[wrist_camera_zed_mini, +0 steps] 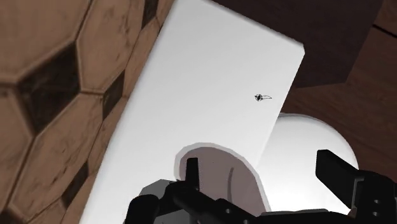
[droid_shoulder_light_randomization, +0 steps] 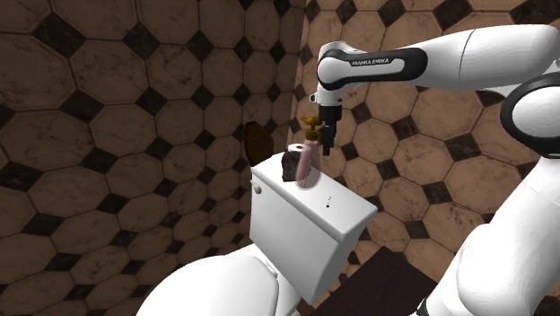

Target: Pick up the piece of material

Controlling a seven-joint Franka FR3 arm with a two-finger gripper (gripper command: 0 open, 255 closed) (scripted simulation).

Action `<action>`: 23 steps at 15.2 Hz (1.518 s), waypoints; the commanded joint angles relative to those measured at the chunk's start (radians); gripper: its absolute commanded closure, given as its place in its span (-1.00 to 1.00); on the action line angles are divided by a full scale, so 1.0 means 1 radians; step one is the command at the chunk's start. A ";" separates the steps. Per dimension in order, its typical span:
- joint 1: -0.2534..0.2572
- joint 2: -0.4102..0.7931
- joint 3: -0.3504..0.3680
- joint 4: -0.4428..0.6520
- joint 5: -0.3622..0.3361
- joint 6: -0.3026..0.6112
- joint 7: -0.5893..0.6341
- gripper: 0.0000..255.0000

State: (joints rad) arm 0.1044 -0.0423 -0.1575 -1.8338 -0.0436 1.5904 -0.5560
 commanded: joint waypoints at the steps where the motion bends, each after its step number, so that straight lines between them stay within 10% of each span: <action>1: 0.008 0.098 0.005 0.093 0.014 -0.025 -0.058 -1.00; 11: 0.023 0.601 0.072 0.739 0.050 -0.256 -0.284 -1.00; 21: 0.026 0.587 0.072 0.614 0.050 -0.145 -0.281 -1.00; 22: 0.027 0.586 0.073 0.611 0.050 -0.144 -0.281 1.00; 23: 0.027 0.586 0.073 0.612 0.050 -0.144 -0.281 1.00</action>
State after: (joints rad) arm 0.1312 0.5441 -0.0850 -1.2212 0.0060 1.4452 -0.8370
